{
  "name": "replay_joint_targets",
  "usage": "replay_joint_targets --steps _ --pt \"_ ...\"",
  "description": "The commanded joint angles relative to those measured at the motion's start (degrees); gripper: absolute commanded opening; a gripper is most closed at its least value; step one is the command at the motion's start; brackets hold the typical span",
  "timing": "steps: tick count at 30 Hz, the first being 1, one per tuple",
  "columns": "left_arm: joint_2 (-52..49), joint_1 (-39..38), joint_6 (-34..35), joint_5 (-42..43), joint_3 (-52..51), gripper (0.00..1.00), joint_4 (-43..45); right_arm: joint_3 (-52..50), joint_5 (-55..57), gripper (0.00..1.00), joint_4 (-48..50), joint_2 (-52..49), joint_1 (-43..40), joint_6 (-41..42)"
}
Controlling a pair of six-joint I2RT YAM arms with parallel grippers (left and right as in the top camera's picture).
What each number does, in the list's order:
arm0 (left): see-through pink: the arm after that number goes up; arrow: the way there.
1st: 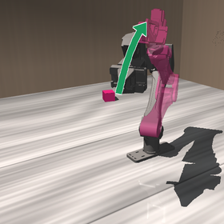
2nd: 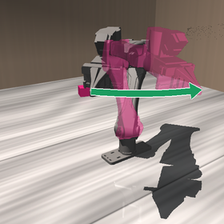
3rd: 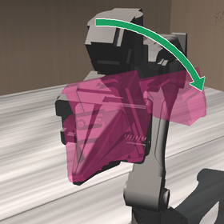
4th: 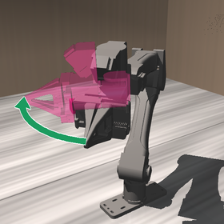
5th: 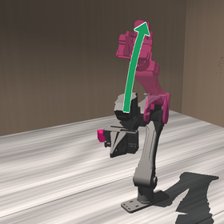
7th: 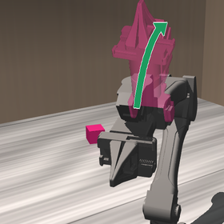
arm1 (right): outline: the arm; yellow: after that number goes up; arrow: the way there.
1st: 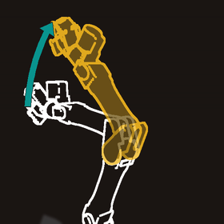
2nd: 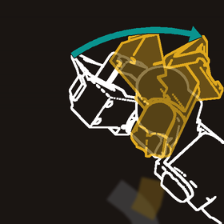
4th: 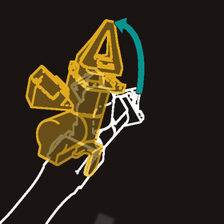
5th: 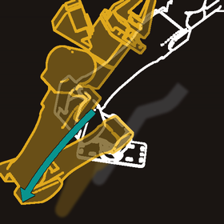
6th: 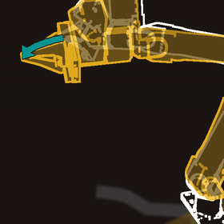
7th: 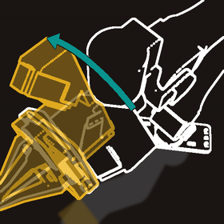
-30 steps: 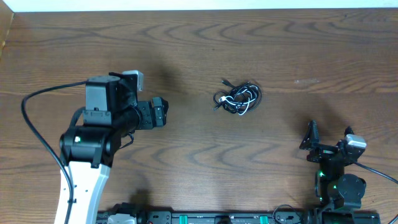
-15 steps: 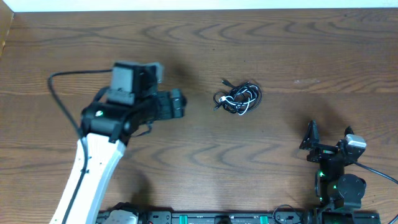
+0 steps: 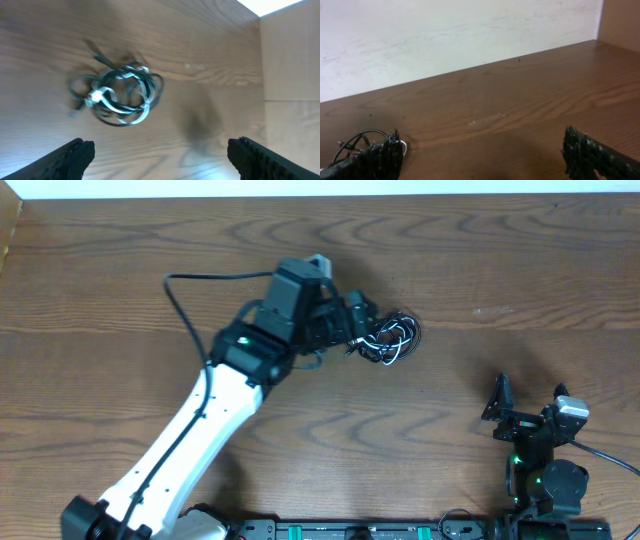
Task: Untangle cables
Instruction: 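Close the left gripper on the cable bundle and lift it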
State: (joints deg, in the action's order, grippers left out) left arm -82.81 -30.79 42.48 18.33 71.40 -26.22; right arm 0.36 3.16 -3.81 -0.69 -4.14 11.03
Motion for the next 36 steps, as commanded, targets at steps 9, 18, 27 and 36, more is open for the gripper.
replay_joint_targets --steps 9,18,27,36 --pt "-10.8 -5.0 27.6 -0.3 1.1 0.91 0.0 -0.1 -0.1 0.99 -0.2 0.1 0.3 -0.8" --pt "-20.7 -5.0 52.2 -4.0 1.1 0.91 3.5 0.0 -0.1 0.99 -0.2 0.2 0.3 -0.8" --pt "-28.4 -5.0 52.8 -3.9 1.1 0.59 12.2 -0.1 -0.1 0.99 -0.2 0.1 0.3 -0.8" --pt "-29.9 -4.7 46.6 -4.0 1.0 0.08 8.1 0.0 -0.1 0.99 -0.2 0.1 0.3 -0.8"
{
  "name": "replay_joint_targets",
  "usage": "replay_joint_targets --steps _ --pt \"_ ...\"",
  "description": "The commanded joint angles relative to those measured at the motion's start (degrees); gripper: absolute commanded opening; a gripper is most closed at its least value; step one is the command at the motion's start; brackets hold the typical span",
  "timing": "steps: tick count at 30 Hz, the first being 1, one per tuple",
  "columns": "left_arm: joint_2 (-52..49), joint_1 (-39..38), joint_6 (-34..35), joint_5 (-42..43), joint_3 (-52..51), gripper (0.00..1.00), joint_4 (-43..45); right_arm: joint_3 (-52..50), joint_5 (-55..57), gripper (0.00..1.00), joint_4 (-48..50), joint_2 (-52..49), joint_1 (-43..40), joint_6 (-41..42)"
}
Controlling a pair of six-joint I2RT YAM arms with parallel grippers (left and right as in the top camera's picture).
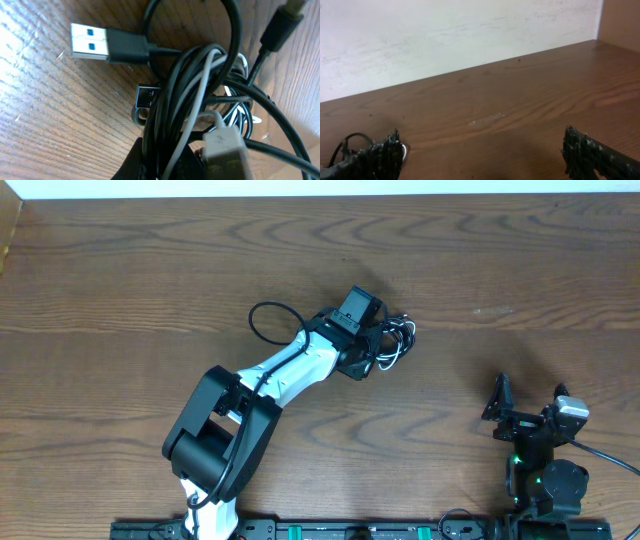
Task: Untangle cables
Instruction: 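Close the left gripper on the cable bundle and lift it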
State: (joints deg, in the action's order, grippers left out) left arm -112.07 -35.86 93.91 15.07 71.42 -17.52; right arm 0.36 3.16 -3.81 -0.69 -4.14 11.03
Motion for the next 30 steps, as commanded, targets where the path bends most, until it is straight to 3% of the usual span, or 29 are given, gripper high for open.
replay_joint_targets --steps 1,6,10,11,12,19,30 --pt "-0.6 0.6 -8.1 -0.7 1.0 0.08 -0.5 -0.1 -0.1 0.99 -0.2 0.1 0.3 -0.8" --pt "0.7 1.5 -25.0 -0.1 1.0 0.07 -0.4 -0.1 -0.1 0.99 -0.2 0.1 0.3 -0.8" --pt "4.3 2.5 -46.3 1.0 1.0 0.08 -0.4 0.0 -0.1 0.99 -0.2 0.1 0.3 -0.8" --pt "7.0 3.0 -56.3 2.7 1.0 0.08 -1.3 -0.1 -0.1 0.99 -0.2 0.1 0.3 -0.8" --pt "8.7 3.2 -59.6 2.9 1.0 0.08 -2.3 -0.1 -0.1 0.99 -0.2 0.1 0.3 -0.8" --pt "20.8 3.9 -68.5 2.9 1.0 0.08 -10.5 -0.1 -0.1 0.99 -0.2 0.1 0.3 -0.8" --pt "31.5 3.9 -68.8 2.9 1.0 0.08 -19.0 -0.1 -0.1 0.99 -0.2 0.1 0.3 -0.8"
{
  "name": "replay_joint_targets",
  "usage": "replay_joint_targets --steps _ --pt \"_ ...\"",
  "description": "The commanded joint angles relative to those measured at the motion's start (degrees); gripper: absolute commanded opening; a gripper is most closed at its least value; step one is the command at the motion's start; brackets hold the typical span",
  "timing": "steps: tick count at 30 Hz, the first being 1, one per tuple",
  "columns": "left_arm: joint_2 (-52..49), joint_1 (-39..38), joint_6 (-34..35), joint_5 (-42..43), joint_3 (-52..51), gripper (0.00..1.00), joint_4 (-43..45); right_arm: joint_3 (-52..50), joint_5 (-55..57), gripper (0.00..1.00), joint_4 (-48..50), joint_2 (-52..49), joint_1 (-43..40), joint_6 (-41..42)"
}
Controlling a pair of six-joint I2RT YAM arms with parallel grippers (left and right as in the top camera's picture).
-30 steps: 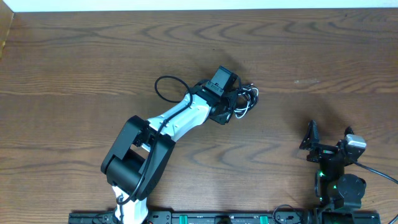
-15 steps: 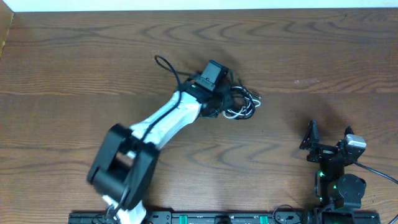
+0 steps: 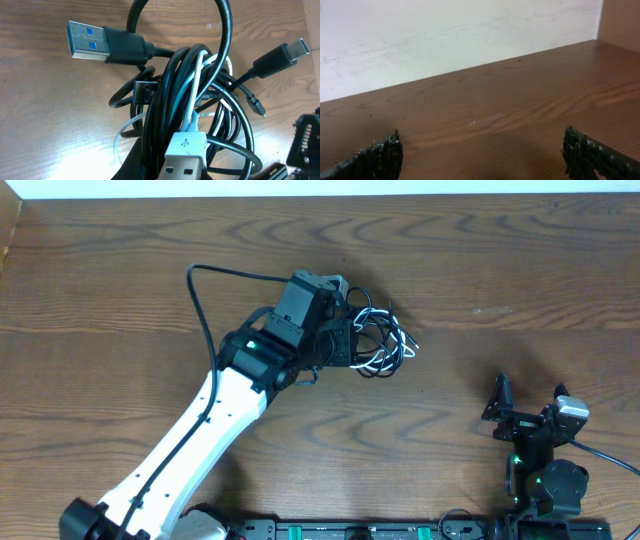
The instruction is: Untangle cables
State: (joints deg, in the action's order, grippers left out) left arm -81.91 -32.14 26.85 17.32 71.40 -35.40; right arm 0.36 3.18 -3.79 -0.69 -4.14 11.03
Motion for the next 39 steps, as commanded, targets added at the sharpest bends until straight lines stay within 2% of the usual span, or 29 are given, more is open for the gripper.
replay_joint_targets --steps 1,9,16,22,23,28,29,32,39 --pt "1.4 0.2 -1.7 0.7 1.0 0.08 -1.5 0.0 -0.2 0.99 -0.2 0.1 0.3 -0.8" --pt "1.3 0.2 -1.7 0.6 1.0 0.08 -1.7 0.0 -0.8 0.99 -0.3 0.1 0.3 -0.8" --pt "1.3 0.2 7.1 0.7 1.0 0.08 -1.7 -0.1 -8.5 0.99 -0.2 0.1 0.3 1.5" --pt "1.3 0.2 12.9 0.6 1.0 0.08 -1.7 0.0 -17.8 0.99 0.5 0.0 0.5 30.4" --pt "1.2 0.2 14.4 0.6 1.0 0.08 -1.7 -0.1 -22.2 0.99 0.9 0.0 0.5 36.0" --pt "0.9 0.2 21.8 -0.1 1.0 0.08 -1.7 -0.1 -40.2 0.99 1.2 0.0 0.5 52.3" --pt "0.6 0.1 24.3 -0.5 1.0 0.08 -1.7 -0.1 -46.7 0.99 1.2 0.0 0.5 57.1" --pt "0.2 0.2 27.8 -0.5 1.0 0.08 -1.7 -0.1 -54.2 0.99 1.2 0.0 0.5 63.4" --pt "-0.9 -0.1 41.9 -4.3 1.0 0.08 -2.3 0.0 -53.0 0.99 1.2 0.0 0.5 69.0"
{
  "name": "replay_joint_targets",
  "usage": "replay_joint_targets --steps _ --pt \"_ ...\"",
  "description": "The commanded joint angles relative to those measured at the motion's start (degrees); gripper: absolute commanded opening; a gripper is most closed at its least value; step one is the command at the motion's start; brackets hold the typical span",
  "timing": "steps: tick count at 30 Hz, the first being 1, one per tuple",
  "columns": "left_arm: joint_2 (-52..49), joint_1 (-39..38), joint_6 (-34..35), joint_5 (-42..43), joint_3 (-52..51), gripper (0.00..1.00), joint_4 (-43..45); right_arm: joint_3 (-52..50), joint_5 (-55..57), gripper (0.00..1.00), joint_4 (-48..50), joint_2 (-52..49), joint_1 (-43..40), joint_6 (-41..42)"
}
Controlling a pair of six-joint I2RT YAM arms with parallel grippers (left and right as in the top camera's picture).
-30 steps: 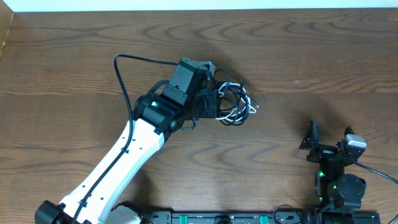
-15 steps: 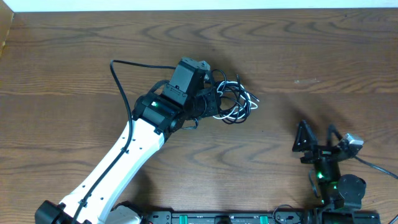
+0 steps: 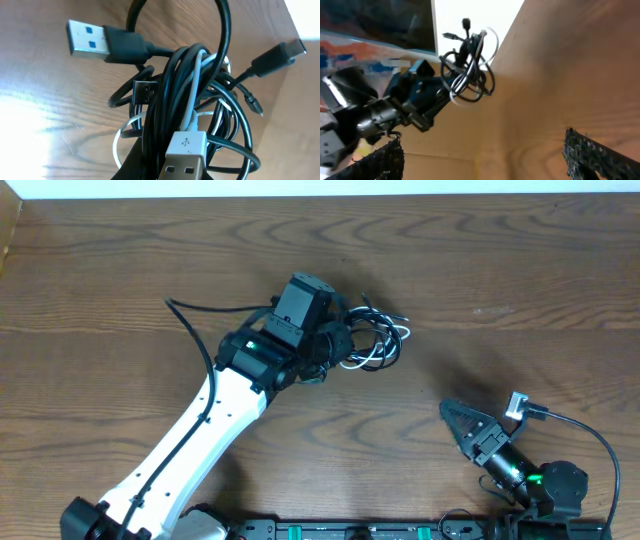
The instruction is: Untangle cables
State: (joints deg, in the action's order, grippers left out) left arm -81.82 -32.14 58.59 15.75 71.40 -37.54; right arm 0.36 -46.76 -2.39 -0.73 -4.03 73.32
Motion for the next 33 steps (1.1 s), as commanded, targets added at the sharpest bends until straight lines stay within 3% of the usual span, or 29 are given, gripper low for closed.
replay_joint_targets --steps 1,4,7,8,9,12,19,33 --pt "-1.4 -0.2 13.8 -2.7 1.0 0.08 -0.2 0.0 -2.9 0.98 -0.1 0.1 0.4 6.8" --pt "-2.1 -1.0 13.0 -2.5 1.0 0.08 -0.2 0.0 -2.9 0.94 -0.1 0.1 0.4 5.8" --pt "-2.5 -2.2 1.4 1.7 1.0 0.08 -0.2 0.0 -2.7 0.94 0.0 0.1 0.4 -1.9" --pt "-2.5 -2.3 -4.0 6.8 1.0 0.08 -0.9 0.0 -1.4 0.94 0.0 0.1 0.4 -4.6" --pt "-2.5 -2.3 -4.8 9.6 1.0 0.08 -1.7 0.0 -0.7 0.93 0.0 0.1 0.4 -4.8" --pt "-2.5 -2.3 -5.3 14.7 1.0 0.08 -4.5 0.0 2.6 0.91 -0.1 0.1 0.4 -4.9" --pt "-2.5 -2.3 -7.5 22.6 1.0 0.08 -7.2 0.0 8.9 0.71 -0.4 0.0 0.4 -6.3" --pt "-2.5 -2.3 -5.1 22.8 1.0 0.08 -6.9 -0.1 4.5 0.6 -0.5 0.0 0.4 -7.4"
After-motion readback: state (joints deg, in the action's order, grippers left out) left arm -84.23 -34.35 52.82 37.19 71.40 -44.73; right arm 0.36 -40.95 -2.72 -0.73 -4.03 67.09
